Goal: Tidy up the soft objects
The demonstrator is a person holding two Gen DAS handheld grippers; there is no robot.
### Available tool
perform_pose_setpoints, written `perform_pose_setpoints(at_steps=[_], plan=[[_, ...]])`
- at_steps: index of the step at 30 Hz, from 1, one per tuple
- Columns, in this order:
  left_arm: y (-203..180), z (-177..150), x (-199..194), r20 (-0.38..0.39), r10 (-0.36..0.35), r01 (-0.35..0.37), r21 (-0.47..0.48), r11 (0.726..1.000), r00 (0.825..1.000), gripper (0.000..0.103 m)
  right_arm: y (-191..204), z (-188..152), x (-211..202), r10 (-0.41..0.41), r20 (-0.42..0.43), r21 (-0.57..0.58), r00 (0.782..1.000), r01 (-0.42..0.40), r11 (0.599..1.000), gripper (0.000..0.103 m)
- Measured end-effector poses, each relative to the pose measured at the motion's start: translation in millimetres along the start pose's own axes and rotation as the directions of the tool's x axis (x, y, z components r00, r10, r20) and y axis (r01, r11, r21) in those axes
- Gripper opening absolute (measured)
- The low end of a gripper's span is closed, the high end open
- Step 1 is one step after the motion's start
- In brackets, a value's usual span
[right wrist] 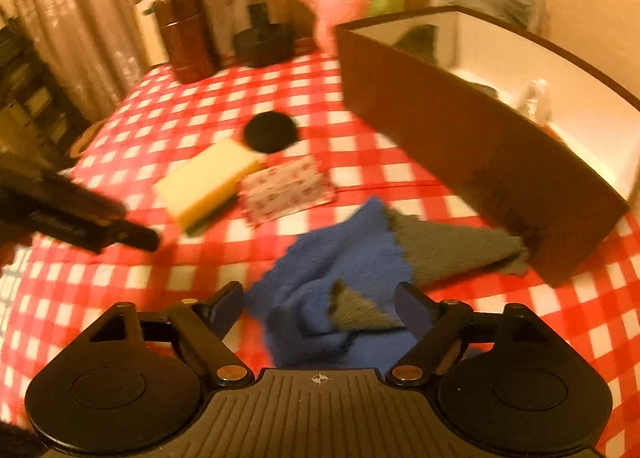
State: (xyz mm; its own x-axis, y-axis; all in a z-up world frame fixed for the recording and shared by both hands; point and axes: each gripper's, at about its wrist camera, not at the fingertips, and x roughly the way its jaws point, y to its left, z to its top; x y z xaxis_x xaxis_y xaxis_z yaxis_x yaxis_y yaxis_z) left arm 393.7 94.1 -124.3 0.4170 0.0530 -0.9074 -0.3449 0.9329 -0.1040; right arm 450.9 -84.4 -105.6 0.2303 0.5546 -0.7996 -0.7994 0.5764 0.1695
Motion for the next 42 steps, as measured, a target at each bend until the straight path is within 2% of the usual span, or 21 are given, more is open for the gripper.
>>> perform_pose_setpoints(at_steps=[5, 8, 10, 16, 18, 21, 24, 25, 28, 29, 30, 31, 33, 37, 42], plan=[[2.0, 2.2, 3.4, -0.008, 0.008, -0.008, -0.002, 1.000, 1.000, 0.065, -28.4, 1.2, 24.1, -0.020, 0.000, 0.141, 1.000, 0.020, 0.990, 0.086], [5.0, 2.7, 5.0, -0.011, 0.012, -0.012, -0.008, 1.000, 1.000, 0.065, -38.4, 5.1, 39.7, 0.001, -0.008, 0.225, 1.000, 0.001, 0.974, 0.088], [5.4, 3.0, 6.1, -0.011, 0.017, -0.017, -0.010, 1.000, 1.000, 0.065, -36.2, 7.8, 45.1, 0.019, -0.006, 0.235, 1.000, -0.017, 0.972, 0.088], [8.1, 3.3, 9.0, -0.013, 0.025, -0.025, -0.017, 1.000, 1.000, 0.065, 1.9, 4.0, 60.3, -0.011, -0.017, 0.077, 1.000, 0.012, 0.997, 0.090], [8.0, 3.1, 9.7, -0.014, 0.024, -0.025, -0.016, 1.000, 1.000, 0.065, 15.0, -1.5, 65.2, -0.036, -0.021, 0.010, 0.999, 0.037, 0.999, 0.094], [6.4, 3.1, 11.7, -0.015, 0.021, -0.021, -0.009, 1.000, 1.000, 0.065, 33.0, -11.4, 72.4, -0.071, -0.024, -0.107, 0.997, 0.068, 0.992, 0.097], [4.1, 3.7, 13.2, -0.009, 0.018, -0.018, 0.005, 1.000, 1.000, 0.065, 45.5, -20.4, 80.7, -0.133, -0.027, -0.228, 0.991, 0.124, 0.966, 0.097], [2.9, 4.0, 13.7, -0.006, 0.015, -0.015, 0.011, 1.000, 1.000, 0.065, 44.8, -21.5, 80.7, -0.135, -0.022, -0.226, 0.991, 0.127, 0.966, 0.096], [-0.5, 5.1, 15.0, 0.006, 0.010, -0.011, 0.032, 0.999, 1.000, 0.065, 35.7, -18.6, 76.7, -0.120, -0.011, -0.179, 0.993, 0.116, 0.977, 0.080], [-2.0, 5.7, 15.7, 0.010, 0.009, -0.010, 0.041, 0.999, 1.000, 0.065, 33.2, -16.4, 74.1, -0.133, 0.001, -0.165, 0.991, 0.131, 0.978, 0.061], [-3.8, 6.9, 16.7, 0.014, 0.008, -0.009, 0.050, 0.999, 1.000, 0.065, 29.8, -13.6, 71.6, -0.148, 0.004, -0.160, 0.989, 0.146, 0.976, 0.049], [-5.3, 8.3, 18.1, 0.016, 0.005, -0.006, 0.057, 0.998, 1.000, 0.065, 24.4, -11.4, 69.4, -0.145, 0.000, -0.147, 0.989, 0.143, 0.979, 0.046], [-9.1, 12.2, 21.6, 0.019, -0.006, 0.004, 0.075, 0.997, 1.000, 0.065, 12.7, -7.9, 64.5, -0.140, 0.001, -0.097, 0.990, 0.140, 0.985, 0.023], [-19.2, 21.2, 27.7, 0.040, -0.029, 0.023, 0.141, 0.990, 0.999, 0.065, -7.4, -1.2, 53.5, -0.176, 0.013, -0.002, 0.984, 0.176, 0.984, 0.019], [-29.9, 37.6, 37.6, 0.076, -0.058, 0.038, 0.249, 0.968, 0.995, 0.065, -29.8, 5.8, 42.0, -0.220, 0.039, 0.092, 0.975, 0.216, 0.972, 0.019]])
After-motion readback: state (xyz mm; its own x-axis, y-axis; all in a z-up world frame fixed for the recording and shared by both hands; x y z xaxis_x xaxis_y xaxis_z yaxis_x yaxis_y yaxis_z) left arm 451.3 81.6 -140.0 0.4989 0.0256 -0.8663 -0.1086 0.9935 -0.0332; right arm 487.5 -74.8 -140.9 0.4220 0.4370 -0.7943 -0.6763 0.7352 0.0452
